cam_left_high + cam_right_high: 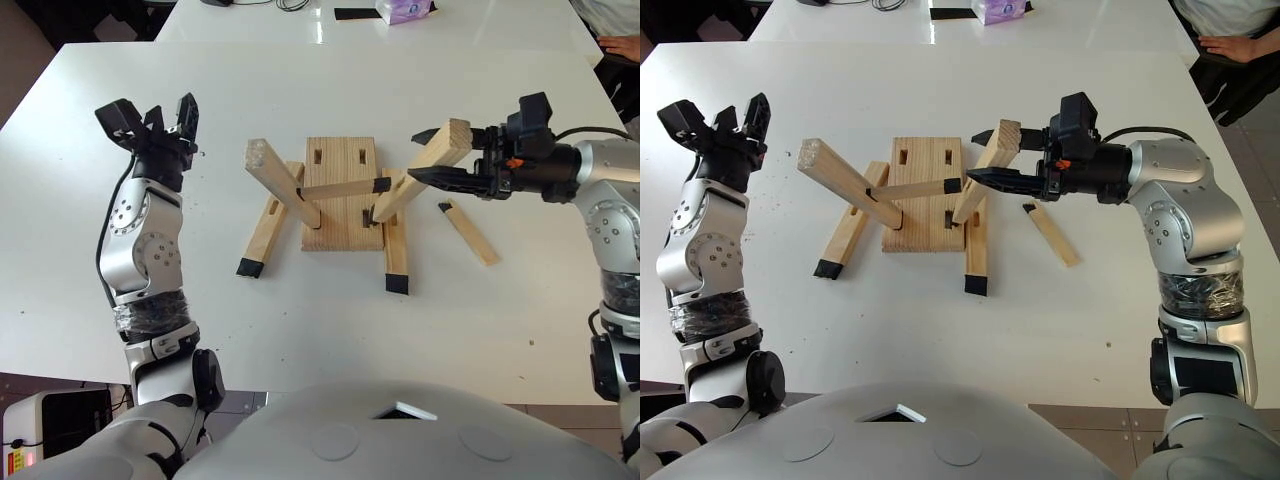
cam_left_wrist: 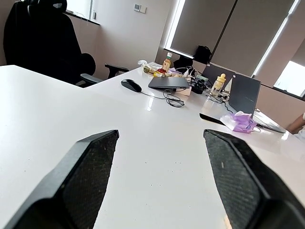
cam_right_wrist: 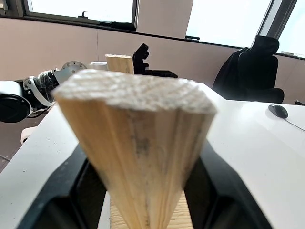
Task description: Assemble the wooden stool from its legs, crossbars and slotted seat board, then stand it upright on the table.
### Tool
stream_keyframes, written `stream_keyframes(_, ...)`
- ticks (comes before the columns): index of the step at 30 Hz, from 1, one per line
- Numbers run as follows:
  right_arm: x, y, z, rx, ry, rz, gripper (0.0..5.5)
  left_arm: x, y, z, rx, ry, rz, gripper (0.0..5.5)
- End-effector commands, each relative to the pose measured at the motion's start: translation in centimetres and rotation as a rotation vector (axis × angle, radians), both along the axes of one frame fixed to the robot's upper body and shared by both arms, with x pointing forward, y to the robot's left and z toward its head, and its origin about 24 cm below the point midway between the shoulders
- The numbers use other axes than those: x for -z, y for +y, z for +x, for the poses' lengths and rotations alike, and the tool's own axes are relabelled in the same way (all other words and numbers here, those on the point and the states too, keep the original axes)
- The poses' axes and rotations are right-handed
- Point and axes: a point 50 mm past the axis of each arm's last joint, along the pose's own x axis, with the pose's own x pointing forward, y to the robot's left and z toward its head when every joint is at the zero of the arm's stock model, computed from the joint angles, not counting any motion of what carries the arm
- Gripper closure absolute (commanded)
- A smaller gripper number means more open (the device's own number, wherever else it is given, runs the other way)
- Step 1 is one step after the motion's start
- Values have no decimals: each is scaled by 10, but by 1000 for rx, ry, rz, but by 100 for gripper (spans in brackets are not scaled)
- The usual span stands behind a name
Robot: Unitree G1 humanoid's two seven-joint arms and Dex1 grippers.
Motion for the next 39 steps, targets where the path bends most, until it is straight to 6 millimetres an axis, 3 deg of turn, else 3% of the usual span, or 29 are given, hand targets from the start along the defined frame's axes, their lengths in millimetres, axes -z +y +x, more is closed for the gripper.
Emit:
stream_keyframes(1, 8, 0, -4, 8, 26, 20, 346, 2, 0, 3, 21, 13, 18, 219)
stream_keyframes(11, 19, 7, -18, -10, 87, 47, 346, 4, -3, 5, 53, 25, 23, 219)
stream_keyframes(15, 22, 4, -14, 27, 74, 24, 346, 4, -15, 5, 103, 26, 18, 219)
stream_keyframes(22, 2, 12, -13, 30, 57, 121, 346, 5, -43, 2, 183, 18, -12, 219)
stream_keyframes(31, 26, 13, -22, 34, 103, 17, 346, 8, -37, -3, 151, 26, -11, 219)
stream_keyframes(39, 10, 1, -4, 82, 63, 14, 346, 14, -39, -10, 122, 34, -34, 219)
